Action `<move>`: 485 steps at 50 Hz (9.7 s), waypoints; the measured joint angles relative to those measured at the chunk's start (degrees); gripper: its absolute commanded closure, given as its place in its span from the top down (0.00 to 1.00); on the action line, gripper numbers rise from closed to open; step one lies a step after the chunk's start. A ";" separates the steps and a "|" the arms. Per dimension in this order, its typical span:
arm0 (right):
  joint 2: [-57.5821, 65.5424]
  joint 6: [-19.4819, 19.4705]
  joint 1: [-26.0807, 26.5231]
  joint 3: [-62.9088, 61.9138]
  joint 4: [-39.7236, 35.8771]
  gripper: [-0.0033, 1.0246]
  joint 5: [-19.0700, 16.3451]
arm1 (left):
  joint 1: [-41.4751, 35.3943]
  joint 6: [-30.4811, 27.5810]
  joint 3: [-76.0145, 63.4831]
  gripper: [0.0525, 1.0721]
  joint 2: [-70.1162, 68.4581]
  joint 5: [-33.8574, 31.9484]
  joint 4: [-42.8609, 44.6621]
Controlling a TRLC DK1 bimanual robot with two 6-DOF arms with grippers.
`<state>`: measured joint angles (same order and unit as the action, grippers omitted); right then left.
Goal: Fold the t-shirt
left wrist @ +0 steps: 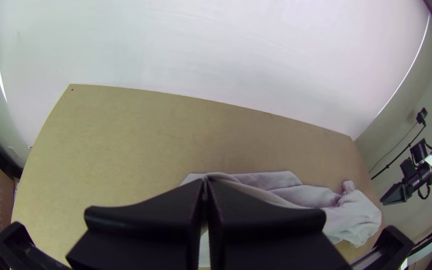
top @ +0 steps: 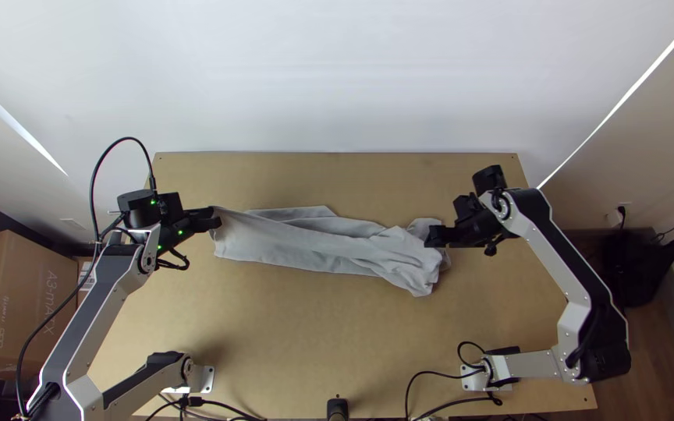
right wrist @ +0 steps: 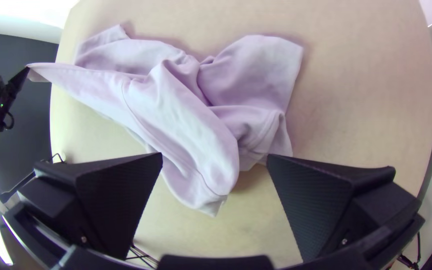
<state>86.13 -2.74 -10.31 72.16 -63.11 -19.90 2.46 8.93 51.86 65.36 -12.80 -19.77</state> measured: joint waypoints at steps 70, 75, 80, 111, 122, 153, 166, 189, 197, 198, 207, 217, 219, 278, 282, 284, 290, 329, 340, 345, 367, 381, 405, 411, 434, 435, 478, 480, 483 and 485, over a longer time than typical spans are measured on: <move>1.11 -8.00 2.93 25.99 3.15 0.02 -0.13 | 2.54 0.09 17.42 0.03 0.13 1.51 -2.19; 3.56 -8.17 4.79 35.91 3.21 0.02 0.00 | 2.54 0.07 23.10 0.03 1.16 1.95 -2.40; 7.13 -8.17 5.79 46.47 2.12 0.02 -0.02 | 2.54 0.04 28.09 0.03 2.82 2.40 -2.40; -5.81 -15.08 8.20 56.83 18.03 0.02 0.42 | 2.14 0.09 45.38 0.02 -2.29 8.20 -3.91; -22.21 -16.68 8.66 50.69 20.96 0.02 0.39 | 3.10 0.07 48.50 0.02 -14.29 9.70 -3.89; -35.41 -22.58 4.44 37.35 23.80 0.02 0.42 | 2.45 2.23 41.99 0.02 -26.73 10.47 -14.29; -37.09 -22.77 -1.77 5.35 29.16 0.02 1.07 | 0.96 2.67 13.90 0.02 -34.95 10.51 -12.46; -18.51 -22.80 -2.19 -21.86 51.30 0.02 1.09 | -3.30 2.67 -11.69 0.03 -22.25 10.47 6.01; -6.03 -22.80 0.46 -17.42 53.70 0.02 1.05 | -5.03 2.69 -11.74 0.02 -8.90 10.49 15.28; -4.50 -22.77 0.85 -16.37 53.79 0.02 1.07 | -5.16 2.69 -11.54 0.02 -7.06 10.49 15.96; 8.11 -22.77 4.26 -6.34 54.53 0.02 1.07 | -6.62 3.08 -5.90 0.02 9.53 10.49 22.84; 20.48 -22.77 6.78 4.66 54.60 0.02 1.73 | -6.75 3.13 6.08 0.03 25.24 10.49 25.35; 22.53 -22.77 7.04 6.91 54.53 0.02 2.16 | -6.73 3.26 8.39 0.03 27.80 10.47 25.49; 32.46 -25.38 16.15 56.08 -0.52 0.96 1.31 | -5.81 6.71 59.91 0.95 45.57 13.22 -15.13; 26.56 -22.18 19.30 55.95 -8.35 0.96 -0.66 | -5.05 6.71 56.52 0.95 39.12 10.64 -15.63; 23.63 -20.39 20.61 55.12 -11.89 0.96 -0.74 | -4.61 6.69 54.60 0.95 35.41 9.09 -16.31; 13.86 -14.56 23.74 46.60 -16.76 0.96 -0.92 | -3.74 6.67 48.70 0.95 24.37 6.36 -19.21; -18.29 0.24 26.01 -13.57 -18.01 0.84 -1.16 | -6.84 -3.50 13.46 0.94 -19.12 1.25 -52.35; -15.72 0.22 21.55 -19.85 -18.01 0.84 -1.18 | -6.69 -7.52 12.46 0.94 -19.67 1.29 -54.55; -13.14 0.24 20.00 -22.32 -17.33 0.84 -1.51 | -6.69 -7.93 11.58 0.94 -19.67 1.38 -54.95; -1.68 -1.11 16.17 -24.94 -7.61 0.67 -1.60 | -6.27 -8.59 10.23 0.94 -19.67 1.42 -54.99; 1.14 -3.21 12.26 -25.73 -2.19 0.32 -1.11 | -5.62 -9.05 10.12 0.94 -19.98 1.62 -55.25; 0.74 -2.78 10.86 -27.12 0.35 0.03 2.05 | -4.59 -18.16 5.29 0.95 -19.80 4.17 -58.10; 0.44 -2.78 10.73 -27.12 0.35 0.03 2.21 | -4.85 -21.88 2.89 0.95 -17.62 4.48 -58.21; -0.33 -2.78 12.26 -26.64 0.35 0.03 3.63 | -21.59 -25.86 -4.11 0.95 -5.46 7.08 -57.20; -0.33 -2.78 12.26 -26.56 0.33 0.03 3.63 | -22.32 -25.86 -4.28 0.94 -4.79 7.10 -57.13; -1.18 -2.99 14.27 -23.58 -1.27 0.03 3.87 | -35.19 -24.30 -8.11 0.94 14.19 9.42 -44.13; -1.18 -2.99 14.47 -23.58 -1.27 0.03 3.87 | -35.74 -24.11 -8.11 0.92 14.38 9.53 -44.13; -1.18 -2.99 14.80 -23.58 -1.27 0.03 3.87 | -36.44 -23.91 -8.11 0.86 14.51 9.68 -44.11; -1.20 -2.99 14.99 -23.58 -1.27 0.03 3.85 | -36.87 -23.58 -8.11 0.82 14.71 9.90 -44.06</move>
<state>84.93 -5.74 4.69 48.58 -64.38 -16.05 -34.41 -14.66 43.75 80.07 -2.90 -63.83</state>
